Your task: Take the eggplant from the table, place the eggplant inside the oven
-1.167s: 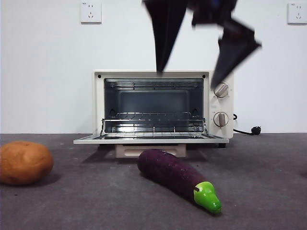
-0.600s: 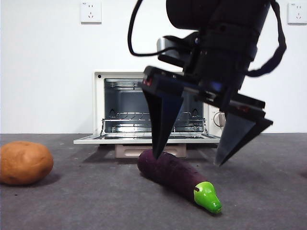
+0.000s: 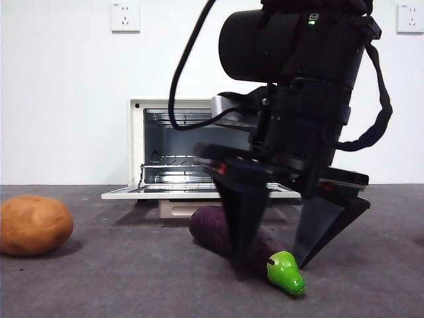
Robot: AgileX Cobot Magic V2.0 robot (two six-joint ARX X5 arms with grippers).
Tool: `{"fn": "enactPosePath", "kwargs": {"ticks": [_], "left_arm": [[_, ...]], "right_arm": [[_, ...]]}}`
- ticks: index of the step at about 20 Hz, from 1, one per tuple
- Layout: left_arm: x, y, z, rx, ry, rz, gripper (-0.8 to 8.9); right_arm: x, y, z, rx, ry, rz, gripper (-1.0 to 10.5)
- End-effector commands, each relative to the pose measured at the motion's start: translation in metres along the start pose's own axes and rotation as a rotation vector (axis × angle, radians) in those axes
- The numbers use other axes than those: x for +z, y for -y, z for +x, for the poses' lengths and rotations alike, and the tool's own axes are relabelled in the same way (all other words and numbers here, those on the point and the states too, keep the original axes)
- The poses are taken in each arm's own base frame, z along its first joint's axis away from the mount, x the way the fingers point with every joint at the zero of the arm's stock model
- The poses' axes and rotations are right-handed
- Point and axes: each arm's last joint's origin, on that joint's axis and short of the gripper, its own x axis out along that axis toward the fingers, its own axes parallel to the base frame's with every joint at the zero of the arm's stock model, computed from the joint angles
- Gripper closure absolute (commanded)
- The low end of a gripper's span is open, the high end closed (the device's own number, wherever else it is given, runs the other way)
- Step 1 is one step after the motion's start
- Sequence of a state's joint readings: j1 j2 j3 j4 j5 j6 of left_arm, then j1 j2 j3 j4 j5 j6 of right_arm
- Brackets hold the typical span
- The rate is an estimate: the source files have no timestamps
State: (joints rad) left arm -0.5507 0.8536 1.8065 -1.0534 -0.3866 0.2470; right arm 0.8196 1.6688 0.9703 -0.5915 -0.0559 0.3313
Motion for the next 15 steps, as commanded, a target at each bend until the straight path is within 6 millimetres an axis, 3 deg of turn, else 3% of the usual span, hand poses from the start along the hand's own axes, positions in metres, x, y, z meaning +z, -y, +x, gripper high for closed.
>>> {"fn": "enactPosePath", "kwargs": {"ticks": [1,8,15], "left_arm": [[-0.001,0.0,0.0,0.001,-0.001,0.01,8.19],[-0.001,0.0,0.0,0.001,-0.003,0.012,8.19],[-0.001,0.0,0.0,0.0,-0.006,0.013,8.19]], "right_arm": [[-0.002,-0.006,0.007,0.012,0.005,-0.007,9.6],[-0.001,-0.015,-0.003,0.019,0.044,-0.038,9.6],[-0.008,-0.027,-0.064,0.118,0.141,-0.083,9.6]]}}
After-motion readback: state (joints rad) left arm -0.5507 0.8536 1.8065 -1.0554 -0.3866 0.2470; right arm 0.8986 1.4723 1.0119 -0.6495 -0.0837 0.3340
